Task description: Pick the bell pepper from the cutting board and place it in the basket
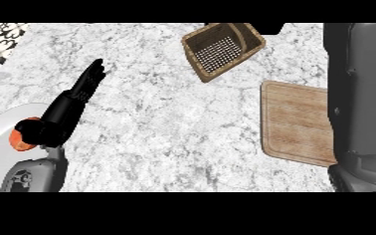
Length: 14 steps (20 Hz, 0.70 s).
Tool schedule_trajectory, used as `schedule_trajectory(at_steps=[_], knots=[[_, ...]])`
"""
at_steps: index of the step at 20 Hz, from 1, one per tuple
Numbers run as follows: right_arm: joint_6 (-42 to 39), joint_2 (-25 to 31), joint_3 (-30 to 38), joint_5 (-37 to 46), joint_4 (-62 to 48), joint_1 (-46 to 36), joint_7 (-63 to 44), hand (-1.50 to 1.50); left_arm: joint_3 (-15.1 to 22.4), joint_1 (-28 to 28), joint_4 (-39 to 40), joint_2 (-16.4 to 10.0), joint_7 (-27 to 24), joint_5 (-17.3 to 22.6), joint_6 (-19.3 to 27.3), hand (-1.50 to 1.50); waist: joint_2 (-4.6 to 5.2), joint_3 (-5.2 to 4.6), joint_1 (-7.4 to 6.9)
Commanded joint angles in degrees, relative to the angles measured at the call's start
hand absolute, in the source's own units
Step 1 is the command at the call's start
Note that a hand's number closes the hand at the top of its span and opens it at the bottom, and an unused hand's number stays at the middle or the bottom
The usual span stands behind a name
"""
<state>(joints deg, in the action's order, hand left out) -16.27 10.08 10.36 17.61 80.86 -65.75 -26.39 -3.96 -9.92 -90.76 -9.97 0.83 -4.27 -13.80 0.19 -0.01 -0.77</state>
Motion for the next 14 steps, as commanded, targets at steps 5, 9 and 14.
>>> schedule_trajectory(at_steps=[5, 9, 14], knots=[[7.6, 2.6, 1.5, 4.5, -18.6, -0.9, 18.7, 1.5, 0.6, -0.4, -0.6, 0.6, 0.7, -0.7, 0.4, 0.0, 0.28, -0.01, -0.59], [11.9, 1.4, -0.1, 6.6, -22.1, 0.3, 25.2, 1.5, 2.2, 1.3, -1.4, 2.1, -0.1, -2.0, 1.1, 0.0, 0.09, 0.0, -0.27], [21.1, -1.3, 5.3, 4.9, -29.3, -1.5, 27.9, 1.5, 1.0, -3.0, -0.1, 0.7, 1.0, -1.2, 0.1, 0.0, 0.46, 0.03, -0.89]])
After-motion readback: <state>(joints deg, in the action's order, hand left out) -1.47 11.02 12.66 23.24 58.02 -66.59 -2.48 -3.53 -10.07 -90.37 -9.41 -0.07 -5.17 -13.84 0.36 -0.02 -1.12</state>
